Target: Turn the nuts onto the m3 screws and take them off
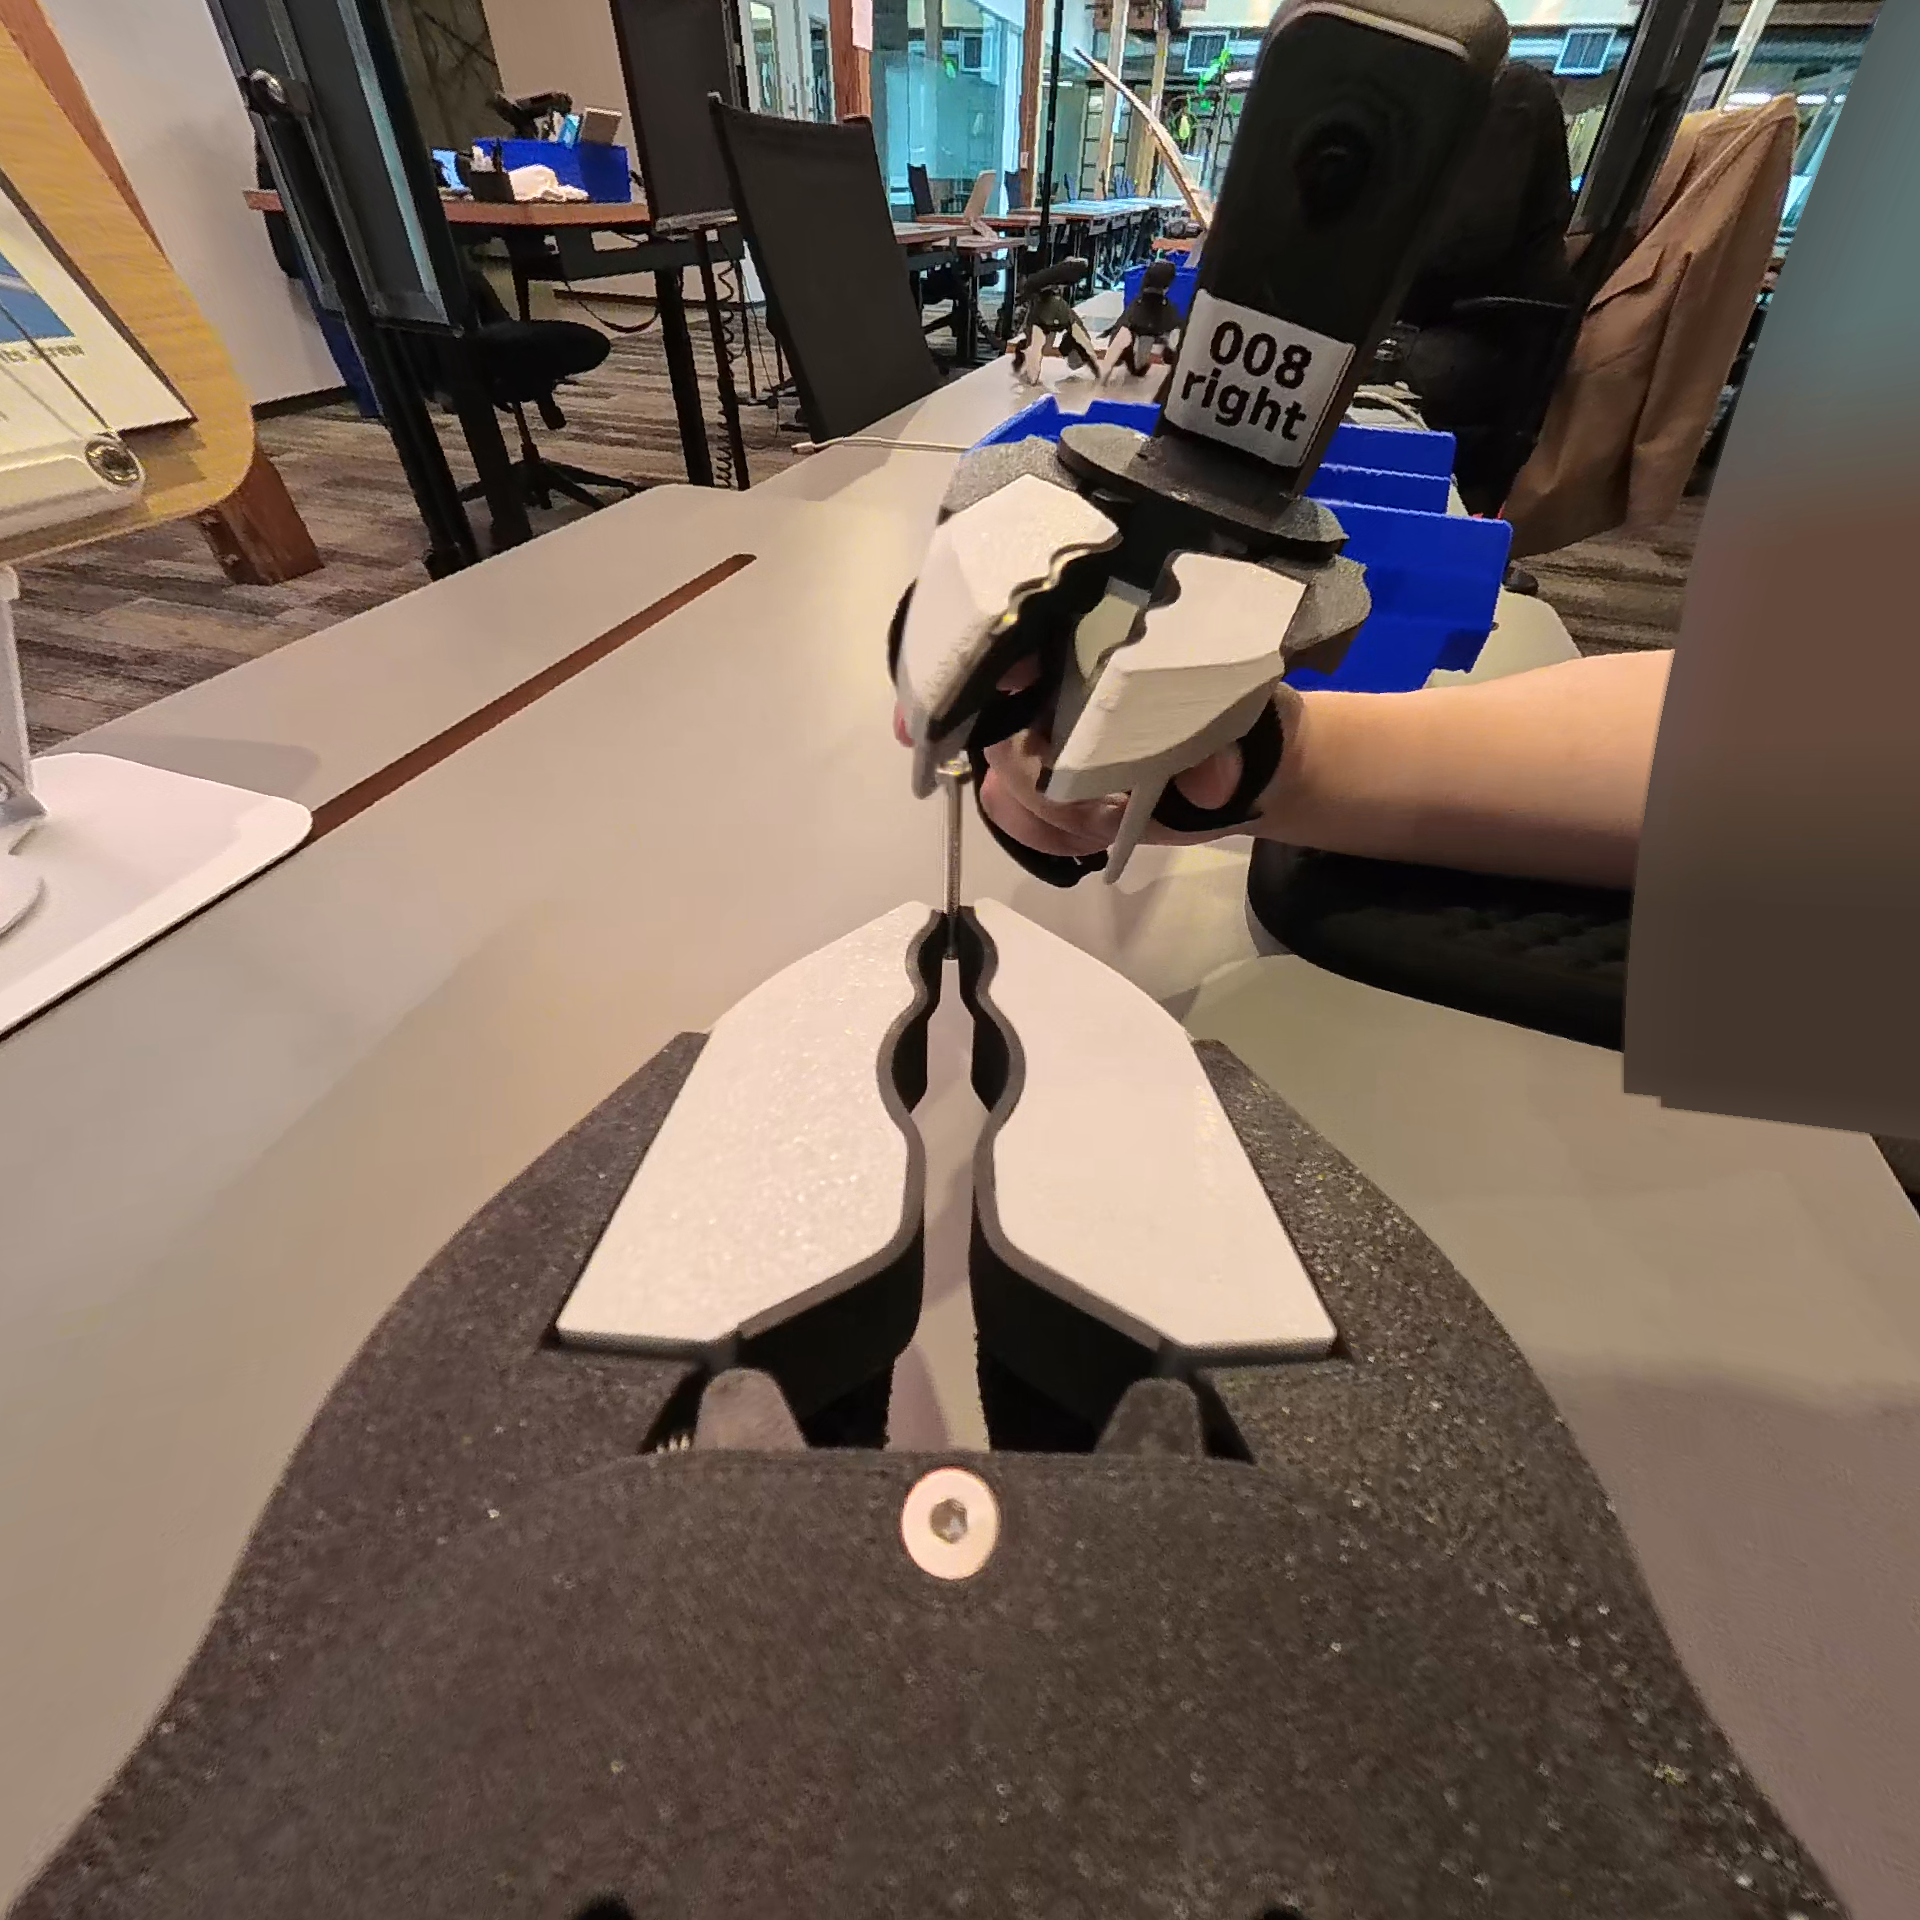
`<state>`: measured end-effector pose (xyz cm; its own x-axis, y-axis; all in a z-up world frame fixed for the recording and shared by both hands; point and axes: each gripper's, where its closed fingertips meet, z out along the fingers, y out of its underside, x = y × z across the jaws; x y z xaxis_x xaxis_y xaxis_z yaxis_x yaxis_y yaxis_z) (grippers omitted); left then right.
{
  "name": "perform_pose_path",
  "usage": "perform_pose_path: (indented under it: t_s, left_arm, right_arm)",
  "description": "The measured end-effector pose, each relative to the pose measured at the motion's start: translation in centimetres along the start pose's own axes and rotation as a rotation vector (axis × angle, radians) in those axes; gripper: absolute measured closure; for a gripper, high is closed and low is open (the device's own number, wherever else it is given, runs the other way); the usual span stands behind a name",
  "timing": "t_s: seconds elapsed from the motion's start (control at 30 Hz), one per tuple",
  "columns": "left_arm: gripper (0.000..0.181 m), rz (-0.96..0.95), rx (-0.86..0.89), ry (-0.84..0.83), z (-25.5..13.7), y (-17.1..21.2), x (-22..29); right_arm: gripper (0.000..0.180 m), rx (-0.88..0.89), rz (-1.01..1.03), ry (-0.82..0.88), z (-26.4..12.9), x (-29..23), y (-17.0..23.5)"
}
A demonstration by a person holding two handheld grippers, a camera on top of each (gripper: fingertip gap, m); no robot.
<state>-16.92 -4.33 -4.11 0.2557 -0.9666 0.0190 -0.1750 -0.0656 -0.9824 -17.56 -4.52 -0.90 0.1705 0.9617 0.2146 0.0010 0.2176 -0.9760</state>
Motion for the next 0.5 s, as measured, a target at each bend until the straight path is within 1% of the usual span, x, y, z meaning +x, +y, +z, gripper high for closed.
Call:
perform_pose_path:
  t_s: [0.2,0.37,0.5]
  left_arm:
    - [0.178,0.008,-0.006,0.001,0.10,0.10,0.10]
    - [0.179,-0.003,0.000,-0.006,-0.07,0.04,-0.20]
    - [0.179,0.011,-0.007,0.005,0.15,0.10,0.23]
  right_arm:
    - [0.161,-0.022,-0.014,-0.020,0.36,-0.52,0.35]
    - [0.164,0.002,-0.005,-0.012,0.00,-0.27,-0.09]
    - [0.161,-0.009,-0.007,-0.005,0.18,-0.21,0.16]
